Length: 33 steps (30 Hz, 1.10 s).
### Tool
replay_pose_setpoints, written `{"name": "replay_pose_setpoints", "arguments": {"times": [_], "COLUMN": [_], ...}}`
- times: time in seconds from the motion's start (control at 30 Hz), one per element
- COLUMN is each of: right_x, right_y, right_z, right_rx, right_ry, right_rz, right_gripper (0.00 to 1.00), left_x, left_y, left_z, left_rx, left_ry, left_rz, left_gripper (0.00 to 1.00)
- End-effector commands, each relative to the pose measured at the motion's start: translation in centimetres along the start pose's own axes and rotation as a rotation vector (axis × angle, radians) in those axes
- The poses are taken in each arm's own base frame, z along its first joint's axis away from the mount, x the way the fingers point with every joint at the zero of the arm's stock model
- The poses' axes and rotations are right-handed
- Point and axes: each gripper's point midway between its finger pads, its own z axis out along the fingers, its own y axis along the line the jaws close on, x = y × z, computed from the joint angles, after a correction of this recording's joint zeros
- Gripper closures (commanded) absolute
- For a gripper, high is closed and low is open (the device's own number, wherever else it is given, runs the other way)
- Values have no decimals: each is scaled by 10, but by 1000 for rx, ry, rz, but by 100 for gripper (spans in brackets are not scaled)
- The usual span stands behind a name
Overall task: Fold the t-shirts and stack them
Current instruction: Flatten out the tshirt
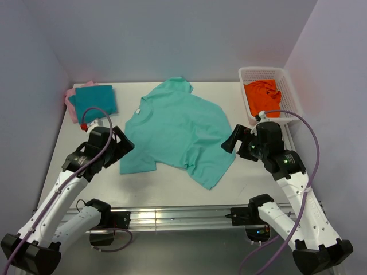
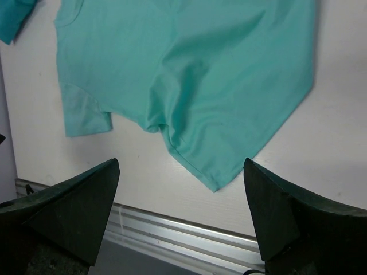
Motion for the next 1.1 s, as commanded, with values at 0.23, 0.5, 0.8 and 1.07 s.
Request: {"name": "replay_pose_setpoints", "arguments": {"times": [0.23, 0.5, 0.8, 1.07], "right_x": [5, 14, 10, 15], "right_y": [-11, -19, -8, -15], "right_z": [-14, -14, -24, -29], "right_rx": [29, 55, 14, 45], "right_ry": [-21, -4, -15, 3], "right_rz": [-73, -36, -53, -68], "right_gripper": [5, 9, 8, 8], "left_x": [32, 45, 57, 64], "left_y": [59, 104, 102, 105], "left_z": [14, 8, 53, 75], "left_rx": [-285, -504, -403, -367], "left_ry": [34, -13, -42, -63], "left_rz": [-194, -331, -337, -337], "left_gripper": [5, 5, 9, 11]}}
